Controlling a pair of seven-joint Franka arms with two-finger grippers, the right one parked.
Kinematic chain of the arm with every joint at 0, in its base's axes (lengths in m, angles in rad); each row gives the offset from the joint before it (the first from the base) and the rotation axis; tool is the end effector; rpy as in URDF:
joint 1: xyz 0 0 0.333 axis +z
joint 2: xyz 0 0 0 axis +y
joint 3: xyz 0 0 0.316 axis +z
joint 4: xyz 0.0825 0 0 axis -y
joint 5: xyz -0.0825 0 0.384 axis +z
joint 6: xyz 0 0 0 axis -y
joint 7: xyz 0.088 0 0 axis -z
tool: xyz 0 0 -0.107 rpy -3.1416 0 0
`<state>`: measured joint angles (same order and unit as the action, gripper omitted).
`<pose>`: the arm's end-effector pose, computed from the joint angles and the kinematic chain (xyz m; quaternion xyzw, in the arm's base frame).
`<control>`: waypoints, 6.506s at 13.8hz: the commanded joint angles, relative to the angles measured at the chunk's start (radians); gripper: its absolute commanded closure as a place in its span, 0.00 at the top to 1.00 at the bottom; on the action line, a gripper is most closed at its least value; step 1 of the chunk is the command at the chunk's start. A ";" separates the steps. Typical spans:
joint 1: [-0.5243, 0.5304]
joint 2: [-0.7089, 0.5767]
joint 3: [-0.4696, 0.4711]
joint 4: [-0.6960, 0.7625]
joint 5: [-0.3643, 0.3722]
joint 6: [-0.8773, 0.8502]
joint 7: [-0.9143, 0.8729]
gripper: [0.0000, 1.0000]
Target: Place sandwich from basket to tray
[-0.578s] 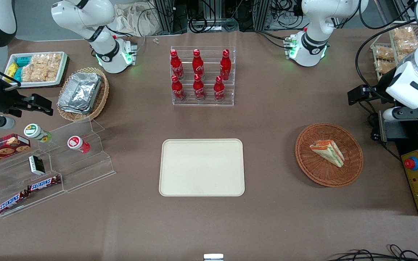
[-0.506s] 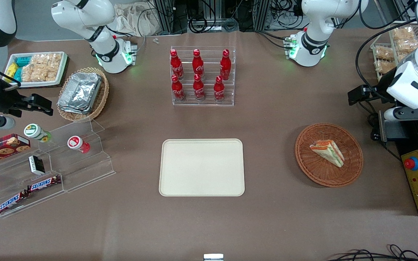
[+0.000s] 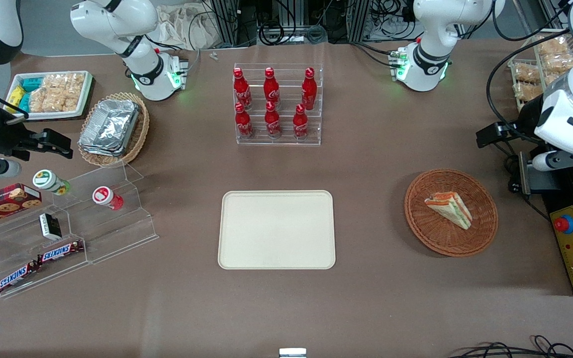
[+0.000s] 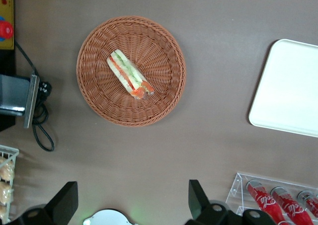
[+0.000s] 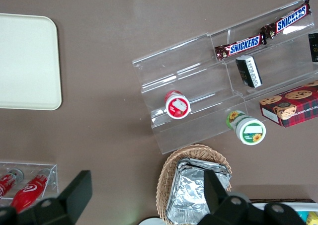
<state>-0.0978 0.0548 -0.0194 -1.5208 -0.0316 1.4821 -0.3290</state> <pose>0.5575 -0.0690 0.6100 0.9933 0.1049 -0.0492 0.0056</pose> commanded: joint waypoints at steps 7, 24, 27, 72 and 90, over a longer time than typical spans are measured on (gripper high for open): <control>0.012 -0.067 0.015 -0.292 0.016 0.251 -0.329 1.00; 0.015 0.298 0.042 -0.542 0.125 0.882 -0.786 1.00; 0.015 0.330 0.049 -0.541 0.142 0.912 -0.817 0.91; 0.076 0.361 -0.464 -0.068 0.165 0.618 -0.403 0.99; 0.115 -0.096 -0.154 -0.097 -0.030 -0.050 0.031 0.99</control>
<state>0.0400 0.0650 -0.2058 -1.5013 -0.0454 1.4024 -0.3185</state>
